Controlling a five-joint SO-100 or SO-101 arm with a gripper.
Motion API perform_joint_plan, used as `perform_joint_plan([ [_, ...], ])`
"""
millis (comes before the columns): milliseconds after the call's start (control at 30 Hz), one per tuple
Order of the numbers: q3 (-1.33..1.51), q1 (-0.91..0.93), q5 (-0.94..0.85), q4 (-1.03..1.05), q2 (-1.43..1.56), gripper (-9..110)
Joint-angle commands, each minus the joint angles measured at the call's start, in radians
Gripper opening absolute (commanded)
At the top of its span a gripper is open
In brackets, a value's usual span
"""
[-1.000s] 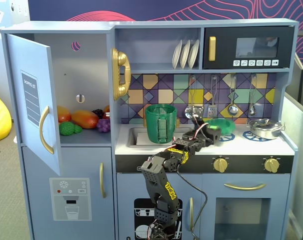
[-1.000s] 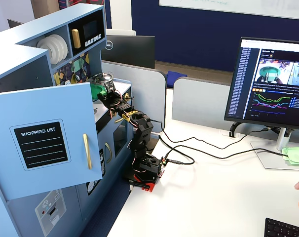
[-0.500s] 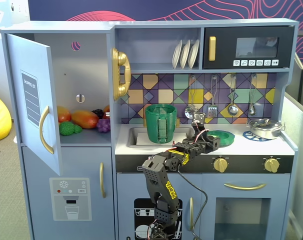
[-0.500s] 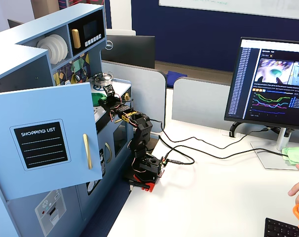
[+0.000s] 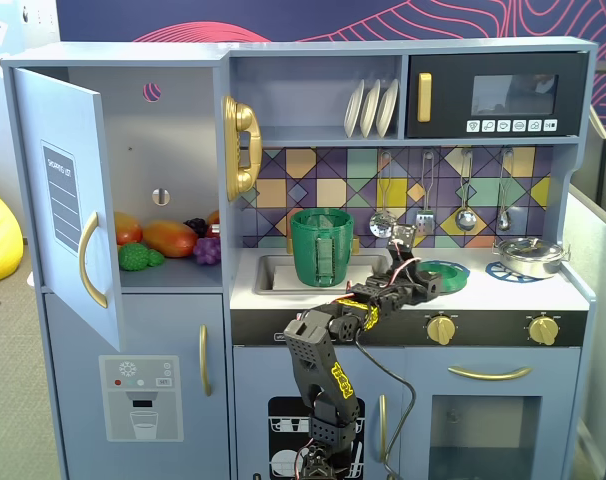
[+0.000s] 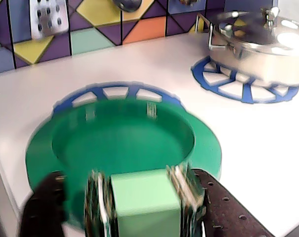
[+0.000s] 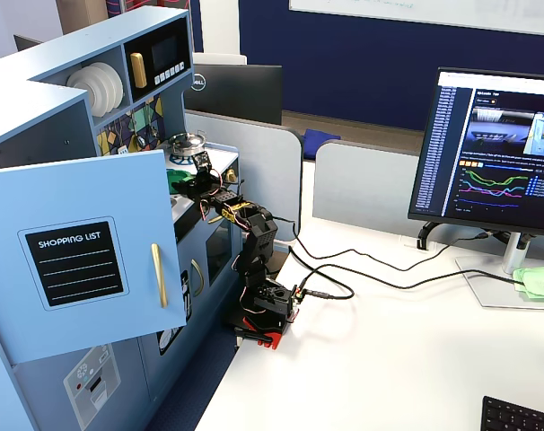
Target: Take off the lid from the green recipient and place it on the counter
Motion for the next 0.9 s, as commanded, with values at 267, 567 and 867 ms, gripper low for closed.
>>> perform_joint_plan([
  [267,-0.219,-0.206,-0.031,1.046,0.620,23],
  [567,0.229,-0.393,0.055,1.411,0.950,14],
  [867,0.790,-0.529,0.109,1.261,1.131,0],
])
